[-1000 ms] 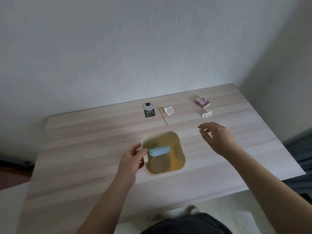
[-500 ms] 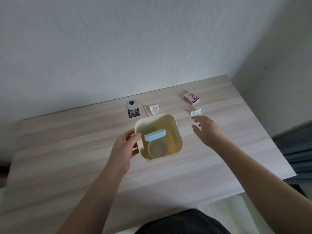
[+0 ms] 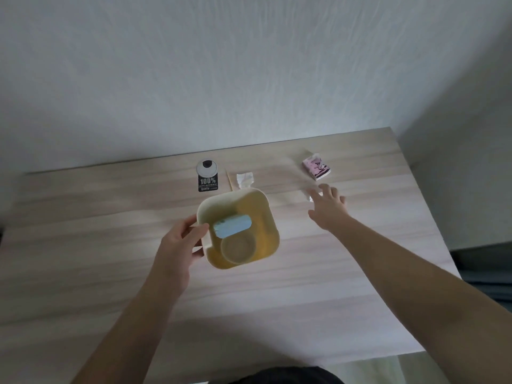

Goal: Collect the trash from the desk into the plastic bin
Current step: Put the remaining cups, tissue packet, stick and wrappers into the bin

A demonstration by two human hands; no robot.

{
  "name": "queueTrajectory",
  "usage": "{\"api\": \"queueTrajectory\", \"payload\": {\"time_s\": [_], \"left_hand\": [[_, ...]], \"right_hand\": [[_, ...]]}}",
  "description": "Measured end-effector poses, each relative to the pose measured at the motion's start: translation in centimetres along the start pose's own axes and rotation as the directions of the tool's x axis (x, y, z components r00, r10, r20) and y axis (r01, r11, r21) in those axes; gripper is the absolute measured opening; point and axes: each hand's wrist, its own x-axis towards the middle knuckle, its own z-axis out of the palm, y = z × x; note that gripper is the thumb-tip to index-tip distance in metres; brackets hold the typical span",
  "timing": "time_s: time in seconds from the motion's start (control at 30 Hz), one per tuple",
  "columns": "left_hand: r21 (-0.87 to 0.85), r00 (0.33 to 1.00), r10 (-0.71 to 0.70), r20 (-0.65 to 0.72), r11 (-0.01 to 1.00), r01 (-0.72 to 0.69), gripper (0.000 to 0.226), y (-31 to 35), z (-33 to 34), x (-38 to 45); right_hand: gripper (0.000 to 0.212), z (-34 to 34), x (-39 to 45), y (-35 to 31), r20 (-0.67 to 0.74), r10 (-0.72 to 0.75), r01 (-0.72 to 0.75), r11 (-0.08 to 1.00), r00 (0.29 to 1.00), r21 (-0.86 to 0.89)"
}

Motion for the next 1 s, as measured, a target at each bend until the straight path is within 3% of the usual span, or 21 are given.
{"api": "queueTrajectory", "payload": {"time_s": [0.2, 0.3, 0.47, 0.63, 0.83, 1.0], "left_hand": [[-0.005, 0.999, -0.004, -0.048, 1.000, 0.003, 0.020, -0.5, -0.6, -0.3], [-0.012, 0.997, -0.007, -0.083, 1.000, 0.006, 0.017, -0.4, -0.6, -0.5], [-0.005, 0.995, 0.006, -0.102, 1.000, -0.006, 0.022, 0.3, -0.9, -0.6], [-0.036, 0.991, 0.012, -0.134, 0.999, -0.017, 0.020, 0.6, -2.4, -0.6], [-0.054, 0.979, 0.003, -0.206, 0.998, -0.014, 0.023, 0.0, -5.3, -1.1], [-0.076, 0.962, -0.010, -0.274, 0.997, -0.011, 0.027, -0.5, -7.4, -2.2]], "right_hand": [[0.034, 1.9, 2.0, -0.3, -0.040, 0.059, -0.054, 0.992, 0.997, 0.111], [0.027, 2.4, 2.8, -0.9, -0.037, -0.011, 0.018, 0.981, 0.999, 0.194], [0.029, 1.3, 3.5, -4.6, -0.130, -0.144, 0.185, 0.892, 0.981, 0.412], [0.047, -0.5, 4.9, -9.9, -0.124, -0.242, 0.271, 0.824, 0.962, 0.497], [0.023, -0.1, 7.8, -14.6, -0.052, -0.324, 0.317, 0.858, 0.945, 0.405], [0.017, 1.4, 9.0, -16.0, -0.161, -0.300, 0.333, 0.907, 0.940, 0.256]]}}
